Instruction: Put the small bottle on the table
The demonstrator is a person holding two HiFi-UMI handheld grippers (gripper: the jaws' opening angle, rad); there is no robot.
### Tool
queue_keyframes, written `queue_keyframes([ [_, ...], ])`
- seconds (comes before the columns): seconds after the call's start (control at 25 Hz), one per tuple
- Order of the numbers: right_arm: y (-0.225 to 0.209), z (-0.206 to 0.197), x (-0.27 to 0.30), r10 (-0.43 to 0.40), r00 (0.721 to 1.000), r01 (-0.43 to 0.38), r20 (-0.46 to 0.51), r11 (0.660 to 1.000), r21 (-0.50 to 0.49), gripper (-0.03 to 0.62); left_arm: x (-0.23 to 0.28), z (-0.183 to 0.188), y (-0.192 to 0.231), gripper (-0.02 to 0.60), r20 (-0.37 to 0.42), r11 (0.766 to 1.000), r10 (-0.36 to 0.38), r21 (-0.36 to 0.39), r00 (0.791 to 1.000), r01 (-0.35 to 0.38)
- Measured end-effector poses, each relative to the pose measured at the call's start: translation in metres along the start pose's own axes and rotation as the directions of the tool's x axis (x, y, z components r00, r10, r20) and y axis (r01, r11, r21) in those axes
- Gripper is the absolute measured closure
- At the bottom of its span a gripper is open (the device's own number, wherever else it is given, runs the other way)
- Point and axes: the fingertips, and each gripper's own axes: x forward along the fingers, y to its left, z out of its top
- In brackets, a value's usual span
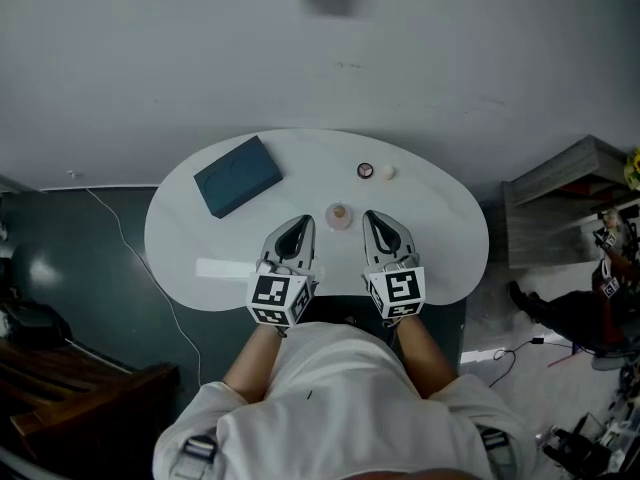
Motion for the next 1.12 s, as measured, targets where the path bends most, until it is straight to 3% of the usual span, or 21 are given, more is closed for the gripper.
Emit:
queue_keyframes([
  [0.28,-0.008,0.028,-0.007,-0.009,0.998,0.009,0.066,1.000,-0.003,0.595,0.001,0.032,-0.007,0.563,0.069,0.997,0.007,0.070,0.998,-0.011],
  [1.12,-0.012,0.028,-0.010,-0.025,0.998,0.026,0.064,1.000,-0.015,0.597,0.002,0.028,-0.010,0.563,0.066,0.996,0.011,0.084,0.998,-0.016],
])
